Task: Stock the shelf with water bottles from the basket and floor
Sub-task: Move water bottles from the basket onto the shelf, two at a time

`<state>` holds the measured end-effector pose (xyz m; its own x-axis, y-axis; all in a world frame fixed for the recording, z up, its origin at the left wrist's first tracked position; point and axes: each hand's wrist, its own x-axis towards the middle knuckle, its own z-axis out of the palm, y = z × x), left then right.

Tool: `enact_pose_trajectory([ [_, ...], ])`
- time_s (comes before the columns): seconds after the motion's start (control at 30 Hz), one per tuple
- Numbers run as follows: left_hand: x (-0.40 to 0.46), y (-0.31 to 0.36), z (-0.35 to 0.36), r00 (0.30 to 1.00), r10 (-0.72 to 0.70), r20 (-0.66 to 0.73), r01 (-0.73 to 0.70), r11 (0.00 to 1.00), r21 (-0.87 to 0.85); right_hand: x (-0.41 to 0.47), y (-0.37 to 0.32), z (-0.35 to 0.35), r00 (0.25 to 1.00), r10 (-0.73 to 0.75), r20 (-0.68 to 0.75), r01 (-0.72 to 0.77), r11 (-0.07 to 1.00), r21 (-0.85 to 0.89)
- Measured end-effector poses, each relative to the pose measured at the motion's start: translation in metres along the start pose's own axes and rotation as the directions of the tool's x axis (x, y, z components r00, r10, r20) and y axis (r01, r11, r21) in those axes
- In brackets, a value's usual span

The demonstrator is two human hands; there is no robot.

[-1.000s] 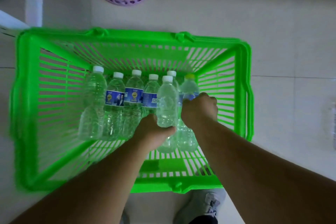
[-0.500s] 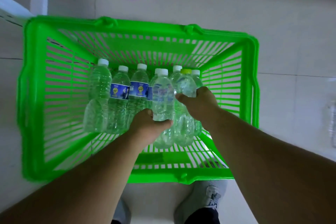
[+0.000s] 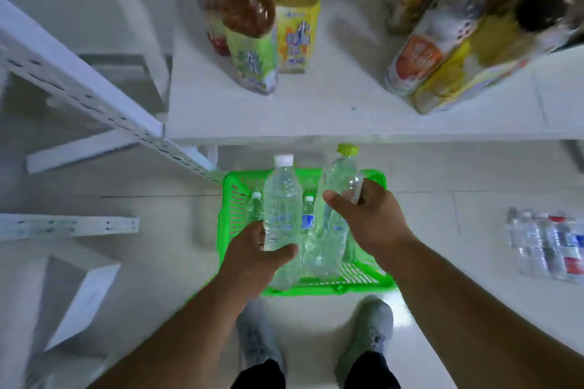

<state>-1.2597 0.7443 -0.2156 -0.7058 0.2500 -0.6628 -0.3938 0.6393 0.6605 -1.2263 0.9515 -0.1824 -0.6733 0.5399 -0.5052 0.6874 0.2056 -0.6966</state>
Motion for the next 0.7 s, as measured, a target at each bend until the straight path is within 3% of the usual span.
enact_pose_trajectory([
  [0.27, -0.168, 0.117, -0.104, 0.978, 0.197, -0.064, -0.203, 0.972, -0.116, -0.162, -0.168, -0.099, 0.975, -0.214, -0.066, 0.221, 0.968, 0.121],
  [0.7, -0.403, 0.220, -0.166, 0.858, 0.448, -0.250, -0.494, 0.852, -0.170, -0.371, -0.301, -0.225, 0.829, -0.551, -0.090, 0.559, 0.820, 0.124],
])
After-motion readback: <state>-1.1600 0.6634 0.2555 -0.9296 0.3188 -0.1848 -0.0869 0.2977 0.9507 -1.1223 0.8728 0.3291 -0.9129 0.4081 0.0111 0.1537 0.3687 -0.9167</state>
